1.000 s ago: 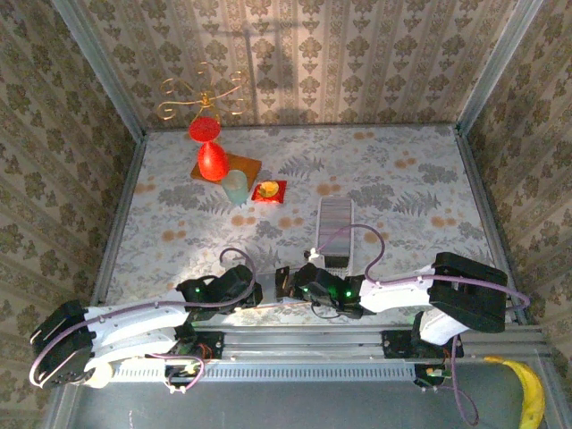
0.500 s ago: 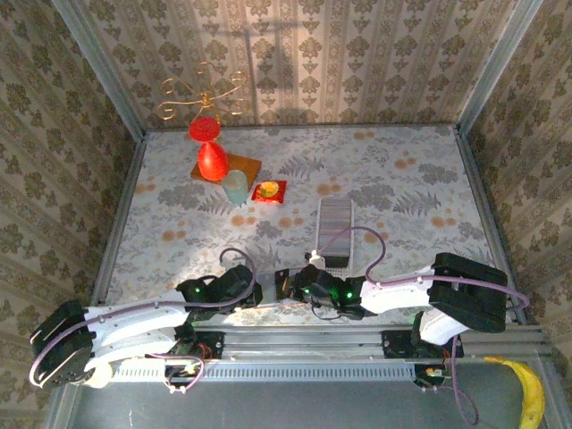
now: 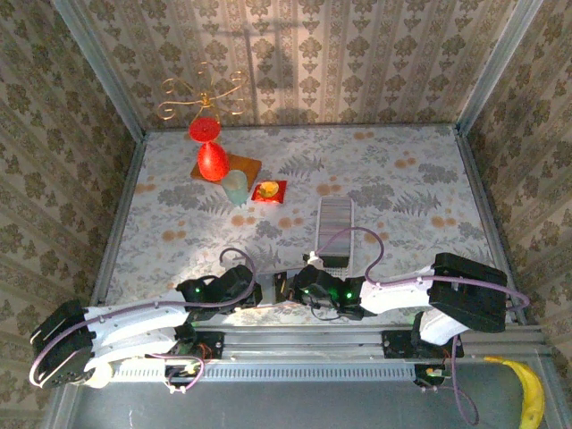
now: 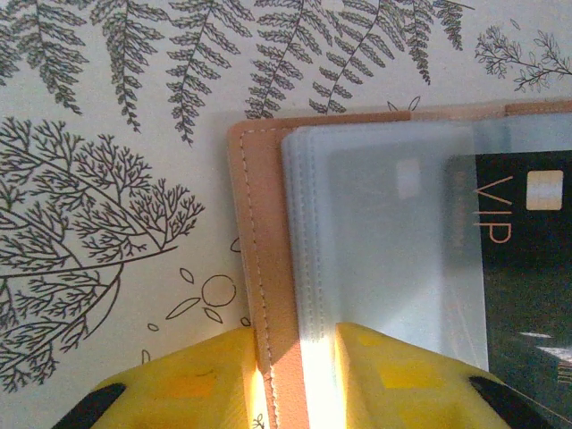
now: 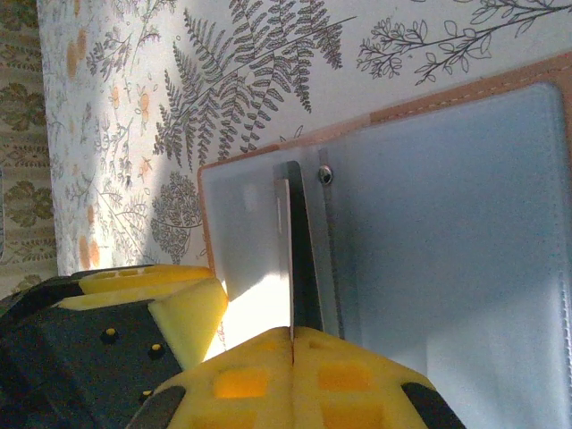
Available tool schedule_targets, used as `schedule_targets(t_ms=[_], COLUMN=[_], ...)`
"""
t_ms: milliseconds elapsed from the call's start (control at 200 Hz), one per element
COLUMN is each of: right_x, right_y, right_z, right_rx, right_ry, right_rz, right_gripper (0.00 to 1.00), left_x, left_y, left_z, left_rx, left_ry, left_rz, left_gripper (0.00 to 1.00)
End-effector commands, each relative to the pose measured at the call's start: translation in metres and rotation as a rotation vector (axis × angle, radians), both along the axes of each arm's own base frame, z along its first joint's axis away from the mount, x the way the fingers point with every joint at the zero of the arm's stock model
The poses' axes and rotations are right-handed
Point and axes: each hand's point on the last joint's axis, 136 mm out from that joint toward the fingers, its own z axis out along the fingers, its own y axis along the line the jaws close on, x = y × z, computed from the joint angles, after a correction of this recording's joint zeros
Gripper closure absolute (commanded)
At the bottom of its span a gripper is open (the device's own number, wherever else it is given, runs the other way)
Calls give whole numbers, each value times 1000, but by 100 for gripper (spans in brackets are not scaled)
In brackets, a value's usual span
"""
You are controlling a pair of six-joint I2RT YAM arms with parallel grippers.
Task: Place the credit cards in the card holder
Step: Insert the credit card into the card slot.
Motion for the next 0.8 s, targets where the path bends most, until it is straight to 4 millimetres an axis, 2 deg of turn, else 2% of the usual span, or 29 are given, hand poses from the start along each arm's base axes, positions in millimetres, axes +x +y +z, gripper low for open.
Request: schedule_targets(t_ms=[0, 180, 520, 795], right_x=[3, 9, 12, 4], right_y=[5, 2, 9, 19], right_z=[0, 0, -5, -8], right_rx=[-17, -29, -17, -4], right_ry=[-21, -41, -38, -8], right_rz=[2, -16, -5, 55], right_gripper=[100, 100, 100, 98], left_x=[-6, -7, -7, -7], left_y=[9, 8, 9, 9], left_z=[-11, -11, -12, -13], left_rx=[37, 37, 38, 38], left_ry=[25, 27, 31, 31], left_rz=[0, -2, -1, 1], left_gripper=[72, 73, 73, 73])
